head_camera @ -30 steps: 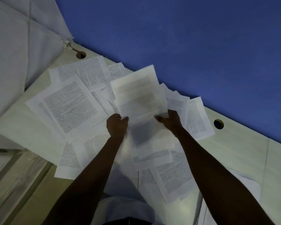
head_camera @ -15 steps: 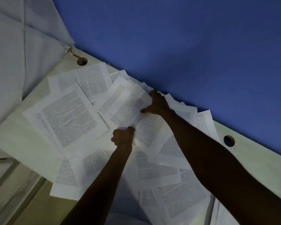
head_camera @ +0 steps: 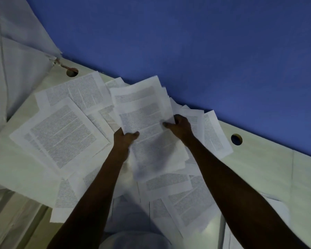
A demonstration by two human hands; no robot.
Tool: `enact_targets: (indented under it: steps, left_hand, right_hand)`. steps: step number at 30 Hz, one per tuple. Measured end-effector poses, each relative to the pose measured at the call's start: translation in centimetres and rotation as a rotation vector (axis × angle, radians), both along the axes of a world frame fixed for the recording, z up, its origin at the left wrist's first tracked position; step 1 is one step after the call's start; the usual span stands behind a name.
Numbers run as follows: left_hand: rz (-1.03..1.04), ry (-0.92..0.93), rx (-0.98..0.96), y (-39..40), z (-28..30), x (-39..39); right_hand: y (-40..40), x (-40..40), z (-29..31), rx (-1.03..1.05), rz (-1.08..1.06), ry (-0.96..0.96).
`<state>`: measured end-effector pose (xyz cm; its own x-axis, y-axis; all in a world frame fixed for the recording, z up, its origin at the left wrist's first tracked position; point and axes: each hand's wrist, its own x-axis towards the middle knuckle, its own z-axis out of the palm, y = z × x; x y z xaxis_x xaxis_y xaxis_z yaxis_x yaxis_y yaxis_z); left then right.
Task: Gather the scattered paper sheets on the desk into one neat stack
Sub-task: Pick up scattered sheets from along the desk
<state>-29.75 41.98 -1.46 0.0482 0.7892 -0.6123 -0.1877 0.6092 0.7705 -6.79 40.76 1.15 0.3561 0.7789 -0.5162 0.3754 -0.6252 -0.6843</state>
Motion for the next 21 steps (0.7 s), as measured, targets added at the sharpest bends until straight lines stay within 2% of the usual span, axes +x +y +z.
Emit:
enact_targets:
  steps: [2, 3, 4, 6, 8, 10, 14, 16, 19, 21]
  left_hand:
    - [-0.072, -0.031, -0.080, -0.1, 0.3, -0.2]
    - [-0.107, -0.002, -0.106, -0.3, 0.3, -0.2]
    - [-0.150, 0.078, -0.102, -0.7, 0.3, 0.0]
    - [-0.292, 0.321, -0.009, -1.6, 0.3, 0.9]
    - [-0.427, 0.505, 0.107, -2.3, 0.4, 2.4]
    - [-0.490, 0.587, 0.186, -2.7, 0.4, 4.1]
    - [-0.684, 0.962, 0.206, -3.5, 1.1, 7.3]
    - [-0.687, 0.909, 0.166, -3.5, 0.9, 7.8]
    - [-0.577, 0.511, 0.089, -2.9, 0.8, 7.8]
    - [-0.496, 0.359, 0.033, -2.6, 0.0, 7.2]
  right_hand:
    - [-2.3, 1.0, -0.6, 0.007, -0.193, -0.309]
    - [-3.4, 1.5, -0.6, -0.084, -0.283, -0.369]
    - [-4.5, 1.8, -0.8, -0.204, -0.341, -0.365]
    - [-6.1, 2.3, -1.0, -0.344, -0.320, -0.312]
    - [-6.9, 2.6, -1.5, -0.341, -0.286, -0.229]
    - [-7.1, 2.8, -1.9, -0.314, -0.277, -0.111]
    - [-7.7, 2.4, -1.1, -0.382, -0.138, -0.223]
    - [-7.9, 1.9, -0.8, -0.346, -0.148, -0.214]
    - [-7.7, 0.7, -0.9, -0.180, -0.202, -0.085]
    - [-7.4, 0.2, -0.8, -0.128, -0.252, 0.022]
